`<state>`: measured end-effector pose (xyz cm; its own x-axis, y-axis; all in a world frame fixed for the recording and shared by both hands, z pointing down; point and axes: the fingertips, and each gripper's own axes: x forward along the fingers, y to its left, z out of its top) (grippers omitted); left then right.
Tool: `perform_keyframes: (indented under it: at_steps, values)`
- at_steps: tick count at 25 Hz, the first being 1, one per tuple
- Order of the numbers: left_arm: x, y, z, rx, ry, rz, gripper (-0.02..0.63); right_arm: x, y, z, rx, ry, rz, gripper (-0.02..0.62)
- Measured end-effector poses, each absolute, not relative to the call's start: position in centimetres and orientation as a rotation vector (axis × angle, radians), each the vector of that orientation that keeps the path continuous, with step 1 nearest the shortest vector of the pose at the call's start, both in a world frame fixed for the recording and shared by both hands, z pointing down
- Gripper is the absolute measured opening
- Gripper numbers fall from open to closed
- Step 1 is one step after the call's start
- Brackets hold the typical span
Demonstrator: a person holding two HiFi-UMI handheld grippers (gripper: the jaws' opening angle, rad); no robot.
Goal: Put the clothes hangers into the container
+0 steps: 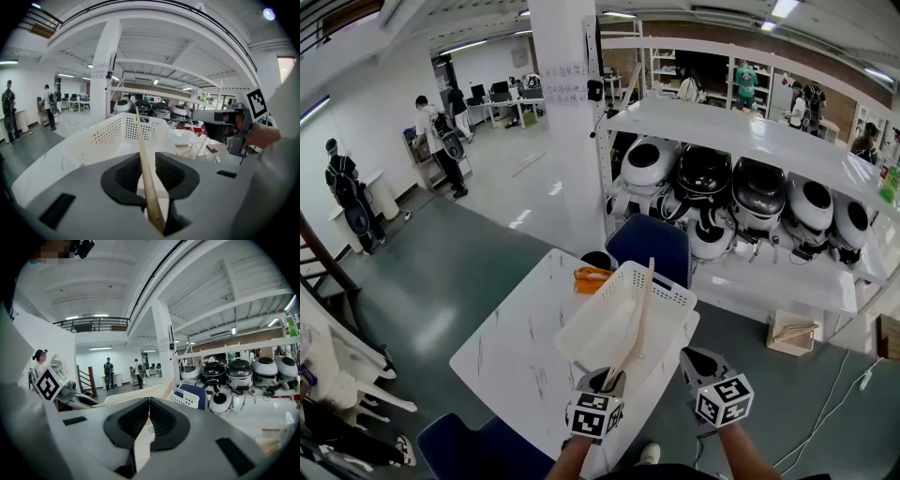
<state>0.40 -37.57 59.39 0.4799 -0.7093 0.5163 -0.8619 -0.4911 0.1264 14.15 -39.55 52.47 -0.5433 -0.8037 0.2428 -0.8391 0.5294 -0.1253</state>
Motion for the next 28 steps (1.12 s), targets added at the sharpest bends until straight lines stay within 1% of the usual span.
perform_keyframes:
  at_steps: [4,7,10,20,28]
  values:
    - [0.9,-37.5,58.9,2.433,-1.34,0.582,0.091,14.3,-39.5,52.7,1.408,-2.604,0.343,0.018]
    - [0.9,-37.7,58.8,2.449,-1.358,0.571,0.137,14.4,-39.6,52.8,1.412,-2.601,0.344,0.018]
    - [0.6,-37.6,58.4,2.455,-1.374,0.554,0.169,14.3,-39.4,52.7,1.408,-2.598,0.345,0.018]
    - [0.5,-37.4,58.0,2.464,-1.387,0.532,0.175,14.1,-39.3,52.7,1.408,-2.6,0.345,0.018]
    - [0.2,-36.5,56.3,2.515,-1.402,0.442,0.175,13.9,-38.4,52.3,1.416,-2.601,0.341,0.018]
